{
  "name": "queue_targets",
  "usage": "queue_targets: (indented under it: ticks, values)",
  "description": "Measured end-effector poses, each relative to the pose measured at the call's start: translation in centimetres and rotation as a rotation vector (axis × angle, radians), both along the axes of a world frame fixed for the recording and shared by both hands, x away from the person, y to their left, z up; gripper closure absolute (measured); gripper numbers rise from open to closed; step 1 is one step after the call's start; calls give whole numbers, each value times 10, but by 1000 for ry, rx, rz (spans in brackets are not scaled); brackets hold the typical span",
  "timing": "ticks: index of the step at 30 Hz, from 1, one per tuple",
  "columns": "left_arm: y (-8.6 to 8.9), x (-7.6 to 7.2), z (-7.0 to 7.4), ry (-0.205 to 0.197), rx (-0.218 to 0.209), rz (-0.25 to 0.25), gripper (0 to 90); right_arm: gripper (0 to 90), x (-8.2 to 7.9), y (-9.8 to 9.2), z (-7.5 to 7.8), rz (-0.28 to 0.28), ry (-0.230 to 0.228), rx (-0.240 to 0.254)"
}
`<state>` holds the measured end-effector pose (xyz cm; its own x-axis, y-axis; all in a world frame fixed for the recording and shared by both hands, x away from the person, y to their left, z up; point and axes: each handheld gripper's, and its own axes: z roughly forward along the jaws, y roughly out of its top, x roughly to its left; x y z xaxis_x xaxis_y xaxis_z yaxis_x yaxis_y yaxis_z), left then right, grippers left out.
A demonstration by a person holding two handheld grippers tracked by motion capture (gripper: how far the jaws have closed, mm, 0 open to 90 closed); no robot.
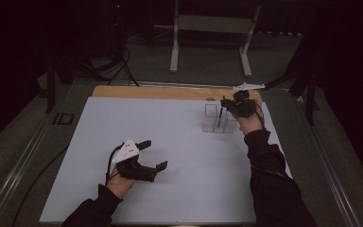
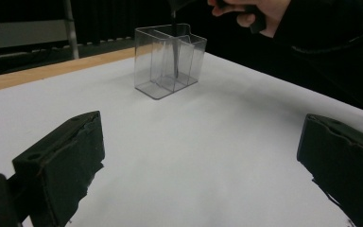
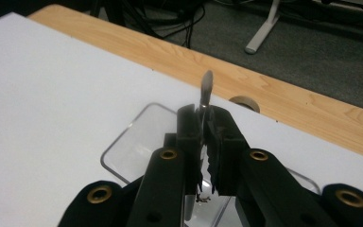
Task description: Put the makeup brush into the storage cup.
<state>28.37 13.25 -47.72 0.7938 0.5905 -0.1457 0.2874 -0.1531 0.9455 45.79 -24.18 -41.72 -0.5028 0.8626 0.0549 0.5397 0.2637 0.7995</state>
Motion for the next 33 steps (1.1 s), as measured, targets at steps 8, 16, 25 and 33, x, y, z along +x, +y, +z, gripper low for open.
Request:
queue_targets:
  ticks: [8, 16, 25, 33]
  values:
    - [-1, 0, 0, -2, 2, -4, 31, 761, 2, 2, -8, -12, 30, -15]
    - [-1, -1, 1, 0, 10, -5, 30, 446, 0, 0, -5, 10, 73, 13]
    - [-1, -1, 2, 4, 10, -5, 28, 128, -9, -6, 2, 42, 89, 76]
    - [1, 0, 5, 20, 14, -29, 27, 108, -23, -10, 5, 81, 86, 72]
